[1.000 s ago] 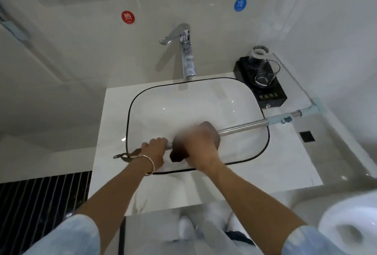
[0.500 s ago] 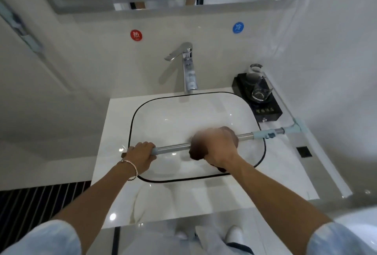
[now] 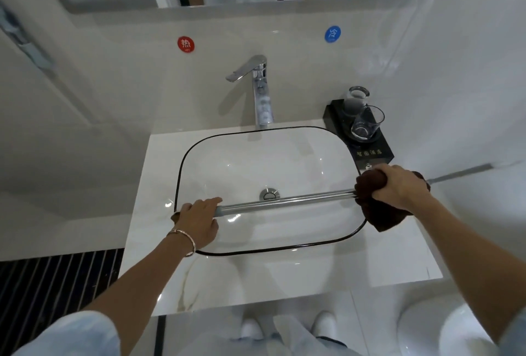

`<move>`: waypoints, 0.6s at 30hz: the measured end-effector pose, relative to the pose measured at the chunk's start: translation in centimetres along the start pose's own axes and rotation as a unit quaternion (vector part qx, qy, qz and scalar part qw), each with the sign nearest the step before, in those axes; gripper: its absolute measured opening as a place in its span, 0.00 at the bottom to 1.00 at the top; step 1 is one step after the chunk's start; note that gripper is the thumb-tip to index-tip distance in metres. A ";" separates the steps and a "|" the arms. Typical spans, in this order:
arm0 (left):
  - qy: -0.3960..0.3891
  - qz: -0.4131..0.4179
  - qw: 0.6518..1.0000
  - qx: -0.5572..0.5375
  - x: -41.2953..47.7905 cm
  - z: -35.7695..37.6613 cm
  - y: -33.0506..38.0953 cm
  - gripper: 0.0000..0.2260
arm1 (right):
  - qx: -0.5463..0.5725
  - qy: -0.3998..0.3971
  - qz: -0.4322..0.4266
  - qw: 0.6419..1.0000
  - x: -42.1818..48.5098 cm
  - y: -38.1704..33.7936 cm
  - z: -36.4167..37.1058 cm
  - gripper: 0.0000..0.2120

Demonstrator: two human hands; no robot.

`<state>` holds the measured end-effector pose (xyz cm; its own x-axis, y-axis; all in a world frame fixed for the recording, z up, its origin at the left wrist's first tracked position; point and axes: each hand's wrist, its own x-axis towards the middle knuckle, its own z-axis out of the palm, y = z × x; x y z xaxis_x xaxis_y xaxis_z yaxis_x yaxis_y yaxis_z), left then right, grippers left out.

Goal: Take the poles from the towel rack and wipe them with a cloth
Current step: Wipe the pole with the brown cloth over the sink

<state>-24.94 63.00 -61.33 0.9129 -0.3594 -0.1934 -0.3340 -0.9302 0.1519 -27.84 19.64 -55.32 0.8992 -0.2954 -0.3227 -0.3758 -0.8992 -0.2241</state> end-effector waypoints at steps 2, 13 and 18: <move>-0.014 -0.003 1.000 0.006 0.1 0.2 -0.1 0.18 | 0.011 -0.024 -0.010 1.000 0.2 -0.4 -0.2 0.27; 0.044 -0.043 0.998 -0.034 -0.4 0.1 -0.1 0.11 | -0.066 -0.072 -0.154 0.983 -2.4 -10.3 3.2 0.25; 0.009 -0.049 0.999 0.004 -0.4 -0.1 0.1 0.08 | -0.064 -0.089 -0.223 0.969 -4.2 -18.4 6.6 0.26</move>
<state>-25.31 63.03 -61.14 0.9453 -0.2648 -0.1903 -0.2441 -0.9616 0.1254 -26.17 39.52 -55.94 0.9083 0.1816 -0.3768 0.0819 -0.9606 -0.2655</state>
